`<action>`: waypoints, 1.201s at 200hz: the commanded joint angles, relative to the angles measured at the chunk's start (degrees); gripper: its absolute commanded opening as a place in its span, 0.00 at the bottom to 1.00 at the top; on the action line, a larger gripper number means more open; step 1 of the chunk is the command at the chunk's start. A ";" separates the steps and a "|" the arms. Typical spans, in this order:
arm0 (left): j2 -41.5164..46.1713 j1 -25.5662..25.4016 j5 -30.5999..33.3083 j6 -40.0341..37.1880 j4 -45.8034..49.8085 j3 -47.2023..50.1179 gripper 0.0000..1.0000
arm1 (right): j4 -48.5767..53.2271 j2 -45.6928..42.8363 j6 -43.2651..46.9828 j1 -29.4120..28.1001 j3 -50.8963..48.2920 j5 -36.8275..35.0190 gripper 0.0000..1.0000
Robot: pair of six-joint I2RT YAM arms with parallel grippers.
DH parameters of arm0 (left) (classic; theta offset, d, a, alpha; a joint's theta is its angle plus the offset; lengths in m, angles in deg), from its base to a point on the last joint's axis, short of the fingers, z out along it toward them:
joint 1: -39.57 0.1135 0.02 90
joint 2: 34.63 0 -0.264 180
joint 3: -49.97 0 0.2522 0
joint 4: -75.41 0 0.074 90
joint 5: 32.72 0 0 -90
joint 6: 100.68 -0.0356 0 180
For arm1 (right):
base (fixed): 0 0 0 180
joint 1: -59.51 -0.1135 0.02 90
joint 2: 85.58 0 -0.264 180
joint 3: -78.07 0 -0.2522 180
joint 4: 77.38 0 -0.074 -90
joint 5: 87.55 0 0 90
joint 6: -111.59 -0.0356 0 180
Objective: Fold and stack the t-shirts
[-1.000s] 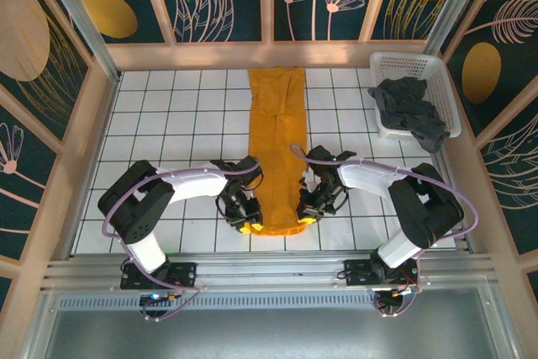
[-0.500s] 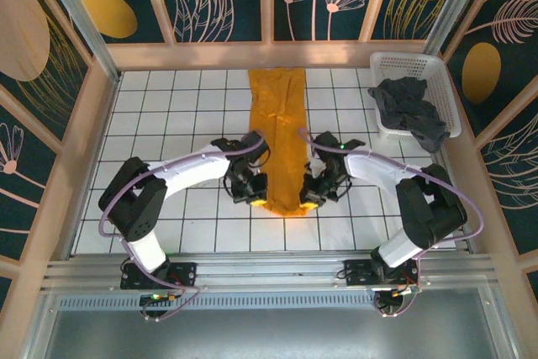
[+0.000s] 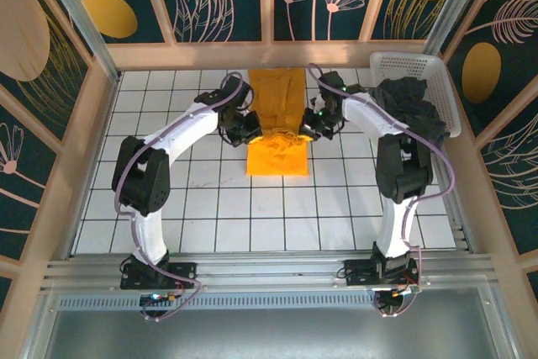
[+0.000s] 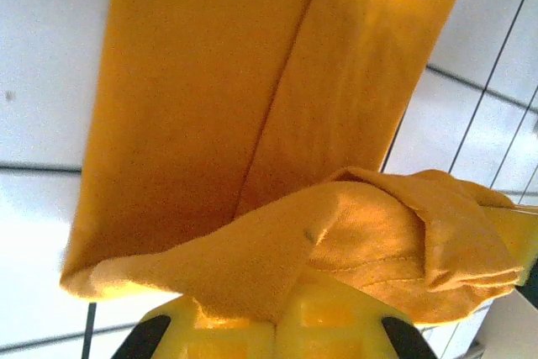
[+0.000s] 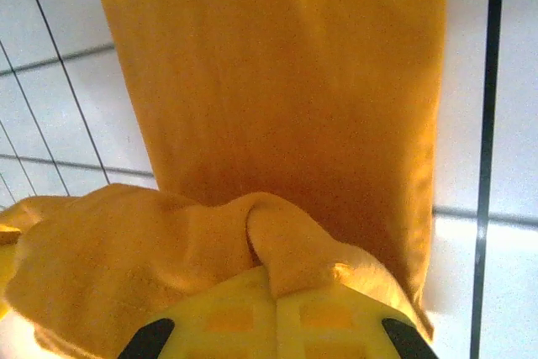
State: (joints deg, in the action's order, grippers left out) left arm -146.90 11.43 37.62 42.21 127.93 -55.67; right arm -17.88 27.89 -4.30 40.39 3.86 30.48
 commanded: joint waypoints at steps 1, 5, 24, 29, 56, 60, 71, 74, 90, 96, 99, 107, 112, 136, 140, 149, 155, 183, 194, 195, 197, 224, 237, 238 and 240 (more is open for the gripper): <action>-4.95 2.39 -2.13 0.38 -2.52 -5.09 0.00 | 2.35 4.66 -1.09 1.20 6.97 -2.17 0.00; -5.86 2.74 -2.36 0.25 -2.86 -5.84 0.00 | 2.41 5.59 -0.97 1.31 8.22 -2.33 0.00; -10.71 4.28 -3.97 -0.12 -4.73 -10.22 0.00 | 3.37 10.94 -0.99 2.42 14.55 -3.38 0.00; -12.16 4.68 -4.22 -0.50 -4.88 -11.55 0.00 | 3.75 12.24 -1.00 2.71 15.78 -3.14 0.00; -19.74 6.15 -2.04 -3.85 2.45 -21.19 0.50 | 3.79 16.72 0.38 3.80 19.88 -2.72 0.52; -20.22 6.24 -1.05 -4.41 4.00 -22.44 0.53 | 3.28 16.48 0.81 3.80 19.94 -2.93 0.64; -18.96 6.26 1.92 -5.08 5.17 -22.56 0.60 | 2.20 15.39 1.53 4.17 19.86 -3.39 0.86; -18.18 6.26 2.19 -5.01 4.66 -21.50 0.61 | 2.09 15.06 1.62 4.33 19.81 -3.56 0.90; -11.79 6.26 3.10 -3.52 1.12 -12.32 0.66 | 1.37 12.20 1.33 5.07 17.32 -5.15 0.91; -9.20 6.15 3.14 -2.83 -0.15 -8.39 0.65 | 0.49 10.34 1.07 5.14 15.16 -5.94 0.91; -7.88 6.17 3.02 -2.42 -1.02 -6.37 0.65 | 0.03 9.35 0.90 5.16 13.51 -6.30 0.91; -4.23 6.15 2.47 -1.08 -2.79 -0.60 0.62 | -1.43 6.29 0.39 5.16 9.03 -7.05 0.90; -2.05 6.17 1.95 -0.05 -4.38 3.14 0.60 | -2.36 4.36 0.09 5.00 6.05 -7.27 0.90; 6.27 5.83 -3.81 7.11 -14.32 20.04 0.56 | -6.79 -4.28 -2.07 3.51 -8.59 -6.75 0.79; 6.89 5.67 -4.72 8.14 -15.69 21.84 0.56 | -7.59 -5.49 -2.62 3.13 -10.97 -6.50 0.77; 7.50 5.24 -6.31 9.98 -18.37 24.60 0.56 | -9.43 -7.68 -3.83 2.37 -15.33 -5.65 0.71; 7.42 4.89 -7.07 11.00 -19.75 25.63 0.57 | -10.41 -8.79 -4.72 1.80 -17.65 -5.07 0.69; 4.80 3.30 -8.86 14.63 -24.16 25.54 0.58 | -12.85 -9.25 -7.88 -0.21 -22.10 -3.61 0.67; 3.09 2.93 -8.90 14.70 -24.10 24.29 0.58 | -13.58 -8.36 -8.83 -0.50 -22.18 -2.94 0.66; 2.92 2.92 -8.90 14.66 -24.05 24.20 0.58 | -13.66 -8.22 -8.92 -0.53 -22.12 -2.87 0.66; 2.67 2.85 -9.04 14.69 -24.01 24.02 0.58 | -13.59 -8.01 -9.09 -0.56 -22.04 -2.82 0.66; -0.41 2.78 -9.28 15.23 -24.38 23.08 0.54 | -13.59 -4.39 -10.64 -0.71 -20.67 -1.65 0.62; -1.90 2.67 -9.94 15.36 -24.93 22.60 0.50 | -14.15 -2.91 -11.44 -0.75 -20.66 -0.70 0.57; -2.03 2.66 -10.00 15.38 -24.90 22.57 0.50 | -14.30 -2.78 -11.50 -0.75 -20.66 -0.61 0.57; -2.22 2.65 -10.08 15.34 -24.88 22.47 0.49 | -14.48 -2.56 -11.63 -0.75 -20.66 -0.43 0.57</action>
State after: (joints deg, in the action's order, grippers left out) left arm -146.31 14.16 29.47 55.93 105.31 -31.41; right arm -30.43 22.16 -13.03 39.69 -17.66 27.62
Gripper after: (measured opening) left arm 0.527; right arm 0.600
